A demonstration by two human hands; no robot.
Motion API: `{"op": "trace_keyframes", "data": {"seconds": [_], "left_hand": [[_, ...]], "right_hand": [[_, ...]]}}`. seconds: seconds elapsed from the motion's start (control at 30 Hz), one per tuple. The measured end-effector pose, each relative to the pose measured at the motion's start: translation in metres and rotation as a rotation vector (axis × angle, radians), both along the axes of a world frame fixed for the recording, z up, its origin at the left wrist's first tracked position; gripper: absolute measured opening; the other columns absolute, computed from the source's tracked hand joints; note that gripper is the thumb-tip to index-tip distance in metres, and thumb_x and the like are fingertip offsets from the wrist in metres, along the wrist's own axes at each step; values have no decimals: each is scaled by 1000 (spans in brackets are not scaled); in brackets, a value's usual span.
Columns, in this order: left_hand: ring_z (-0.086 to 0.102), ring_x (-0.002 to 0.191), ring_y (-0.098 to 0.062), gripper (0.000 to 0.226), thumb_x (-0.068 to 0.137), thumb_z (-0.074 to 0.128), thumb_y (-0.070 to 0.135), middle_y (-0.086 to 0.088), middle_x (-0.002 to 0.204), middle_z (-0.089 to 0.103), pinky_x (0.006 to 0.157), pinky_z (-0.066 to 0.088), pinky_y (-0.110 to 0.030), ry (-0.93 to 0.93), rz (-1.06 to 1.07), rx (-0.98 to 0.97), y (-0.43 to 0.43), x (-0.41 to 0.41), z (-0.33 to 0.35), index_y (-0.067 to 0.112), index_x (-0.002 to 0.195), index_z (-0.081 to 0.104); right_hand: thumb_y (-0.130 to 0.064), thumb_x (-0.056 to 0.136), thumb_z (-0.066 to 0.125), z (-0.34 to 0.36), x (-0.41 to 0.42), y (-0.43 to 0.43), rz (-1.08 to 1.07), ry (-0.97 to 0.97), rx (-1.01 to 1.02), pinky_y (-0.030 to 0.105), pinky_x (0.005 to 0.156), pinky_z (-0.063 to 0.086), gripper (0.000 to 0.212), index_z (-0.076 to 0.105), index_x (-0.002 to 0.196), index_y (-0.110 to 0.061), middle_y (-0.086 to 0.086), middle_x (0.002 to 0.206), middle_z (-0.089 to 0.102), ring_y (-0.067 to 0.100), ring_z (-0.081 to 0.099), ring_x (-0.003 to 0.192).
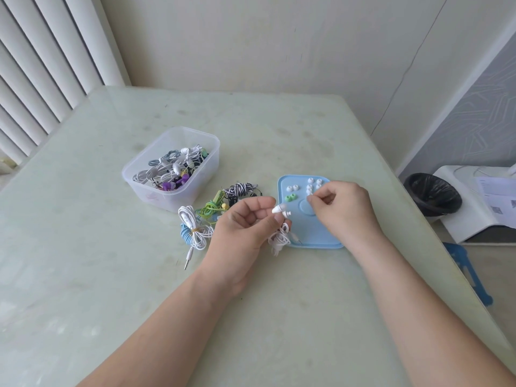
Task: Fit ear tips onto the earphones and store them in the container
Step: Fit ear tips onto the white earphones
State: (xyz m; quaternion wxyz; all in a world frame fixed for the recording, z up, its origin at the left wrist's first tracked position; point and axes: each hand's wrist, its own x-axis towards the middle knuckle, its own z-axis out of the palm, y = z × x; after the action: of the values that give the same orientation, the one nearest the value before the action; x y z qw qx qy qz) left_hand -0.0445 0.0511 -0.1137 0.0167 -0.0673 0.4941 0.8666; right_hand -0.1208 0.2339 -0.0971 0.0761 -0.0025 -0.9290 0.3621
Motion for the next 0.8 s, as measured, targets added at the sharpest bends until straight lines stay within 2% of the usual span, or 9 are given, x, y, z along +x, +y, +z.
{"op": "trace_keyframes", "data": {"seconds": [0.17,0.27,0.37,0.43,0.53,0.6,0.7,0.8], "left_hand": [[73,86,-28,38,76,80,4,-15,97,72,82,56,-37,-4,-7,4,-2,-1,2,6,112,69],[73,87,-26,43,76,80,4,-14,98,74,82,57,-34,-10,-14,28,-2,0,3,5,118,67],[74,88,-25,48,76,80,5,-15,101,76,86,55,-37,-23,-10,28,-2,-1,3,4,122,66],[74,88,-25,49,76,81,5,-15,101,76,85,55,-36,-27,-6,27,-2,-1,4,4,123,65],[74,83,-22,39,84,78,-5,-11,96,77,78,57,-31,-26,-7,44,-2,0,5,4,121,66],[75,79,-21,33,88,71,-8,-9,92,77,73,58,-28,-27,-13,65,-2,1,7,4,118,66],[73,81,-21,30,86,73,-7,-10,93,76,73,58,-28,-22,-6,49,-3,2,6,7,112,68],[72,83,-21,28,86,73,-7,-11,94,75,74,58,-27,-20,-4,29,-2,1,5,7,109,69]], "right_hand": [[-18,86,76,-1,-4,-6,-2,24,40,31,72,55,9,74,79,-14,-7,74,70,18,68,75],[-14,84,73,2,-2,-5,-21,33,-21,27,69,56,8,74,76,-16,-11,70,70,12,68,71],[-9,83,77,13,11,-6,-34,4,-305,19,65,52,9,76,80,-18,-5,72,74,11,72,67],[-4,84,79,20,25,-11,17,-51,-587,25,66,58,10,76,86,-14,5,76,77,21,75,69],[-3,86,77,21,43,-19,143,-181,-876,31,69,60,8,78,93,-5,17,84,77,27,75,75],[-8,84,76,16,48,-21,177,-253,-996,29,69,57,15,77,97,0,18,85,76,25,72,77],[-16,77,77,11,50,-22,187,-319,-1090,29,63,54,32,74,101,5,16,85,73,22,67,74],[-16,74,77,8,50,-21,184,-346,-1142,28,61,54,31,74,98,3,13,82,71,21,64,72]]}}
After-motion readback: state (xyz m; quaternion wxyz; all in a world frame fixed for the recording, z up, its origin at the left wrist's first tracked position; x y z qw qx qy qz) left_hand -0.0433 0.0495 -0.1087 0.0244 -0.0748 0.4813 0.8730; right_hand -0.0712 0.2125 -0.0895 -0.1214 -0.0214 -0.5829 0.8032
